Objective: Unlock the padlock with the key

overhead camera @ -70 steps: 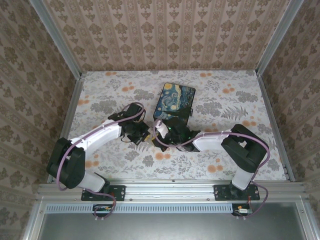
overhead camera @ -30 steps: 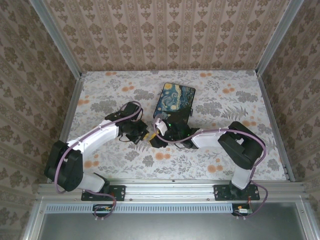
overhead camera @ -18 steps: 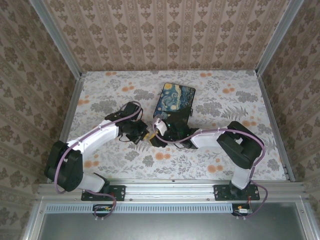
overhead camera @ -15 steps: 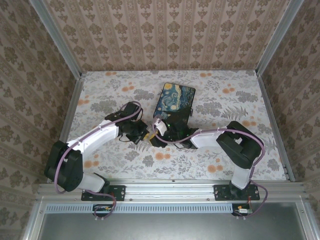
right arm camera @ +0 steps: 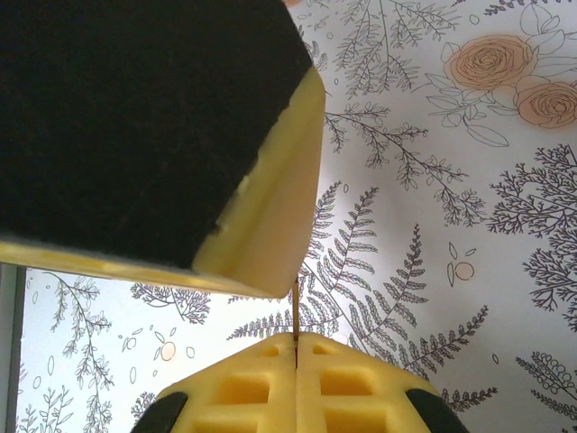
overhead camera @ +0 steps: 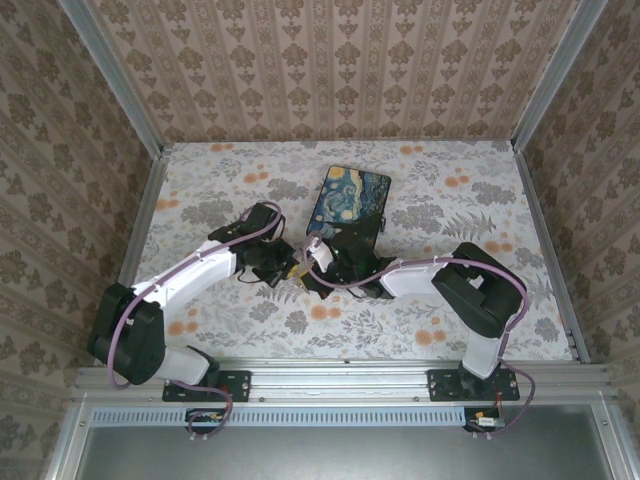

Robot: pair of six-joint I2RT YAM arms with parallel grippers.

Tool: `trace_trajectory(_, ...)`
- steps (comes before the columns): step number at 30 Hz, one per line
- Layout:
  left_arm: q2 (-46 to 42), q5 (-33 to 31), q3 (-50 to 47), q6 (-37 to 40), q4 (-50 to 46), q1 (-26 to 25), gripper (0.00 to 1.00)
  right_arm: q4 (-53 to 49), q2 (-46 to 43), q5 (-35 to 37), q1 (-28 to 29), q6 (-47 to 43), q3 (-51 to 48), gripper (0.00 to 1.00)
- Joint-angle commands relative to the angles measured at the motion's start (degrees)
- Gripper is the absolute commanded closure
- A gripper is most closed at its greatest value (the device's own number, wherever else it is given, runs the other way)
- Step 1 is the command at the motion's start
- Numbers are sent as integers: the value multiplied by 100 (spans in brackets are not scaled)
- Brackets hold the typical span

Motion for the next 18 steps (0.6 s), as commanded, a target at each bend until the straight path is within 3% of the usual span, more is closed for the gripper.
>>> trace_trajectory(1, -148, -34, -20, 116, -118, 145, 90, 71, -21, -271, -55, 39, -14, 100)
trace_trajectory(5, -256, -164, 146, 957, -341, 472, 76, -162, -119, -636, -142, 102, 4, 100)
trace_trajectory(7, -290, 131, 100, 1592, -119, 704, 73, -482, -212, -907, -192, 55, 70, 100)
trace_trajectory(11, -185, 914, -5, 2809, 301, 1059, 75, -1218, -382, -1376, -297, -14, 280, 100)
trace_trajectory(18, -200, 1090, 352, 4443, 864, 822, 78, -1948, -779, -1902, -646, 368, 368, 100)
